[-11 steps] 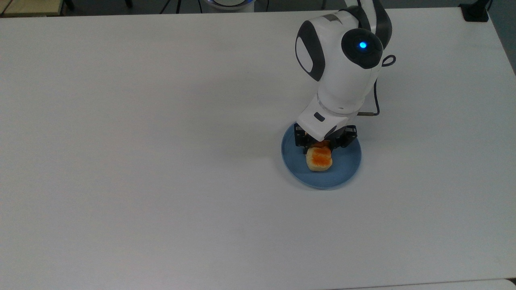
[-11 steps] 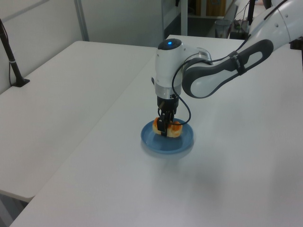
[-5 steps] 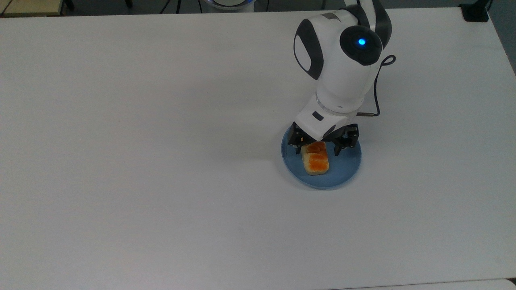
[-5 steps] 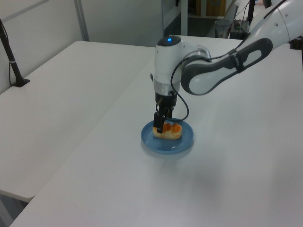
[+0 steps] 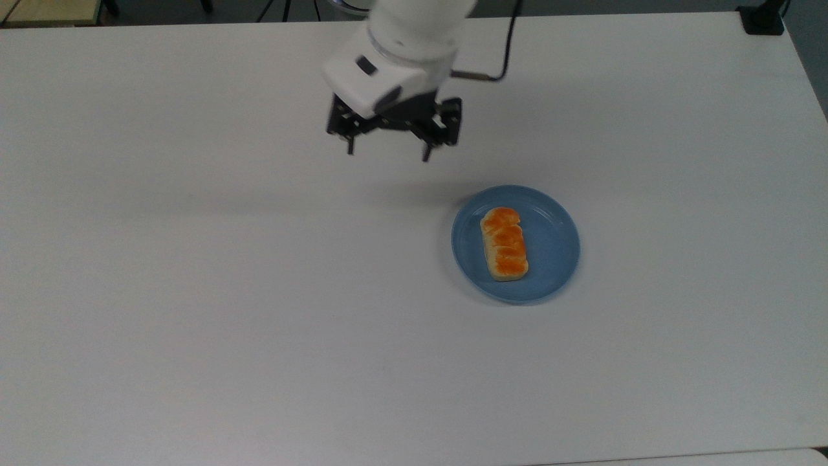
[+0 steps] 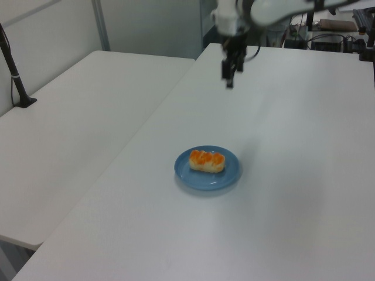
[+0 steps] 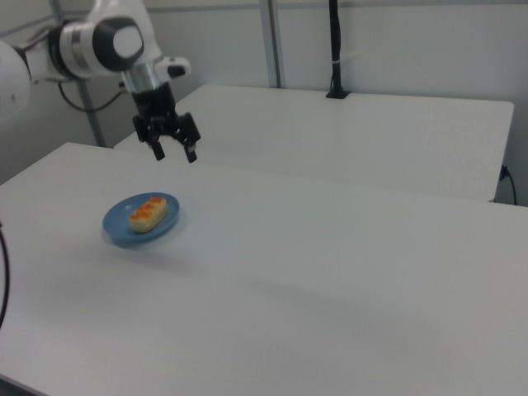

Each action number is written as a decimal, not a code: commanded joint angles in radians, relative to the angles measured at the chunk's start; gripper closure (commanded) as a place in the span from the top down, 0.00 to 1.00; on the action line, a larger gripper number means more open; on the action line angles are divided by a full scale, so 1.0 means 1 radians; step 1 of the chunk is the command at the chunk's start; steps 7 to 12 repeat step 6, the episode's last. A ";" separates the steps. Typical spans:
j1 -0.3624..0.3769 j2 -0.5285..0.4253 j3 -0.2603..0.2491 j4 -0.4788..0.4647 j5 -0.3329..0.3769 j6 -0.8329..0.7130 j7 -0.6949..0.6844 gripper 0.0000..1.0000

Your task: Put the bread on a plate

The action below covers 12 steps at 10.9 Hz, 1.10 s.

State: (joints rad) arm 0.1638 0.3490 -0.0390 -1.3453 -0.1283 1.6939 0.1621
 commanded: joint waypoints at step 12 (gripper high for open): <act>-0.196 -0.271 0.008 -0.112 0.110 -0.144 -0.236 1.00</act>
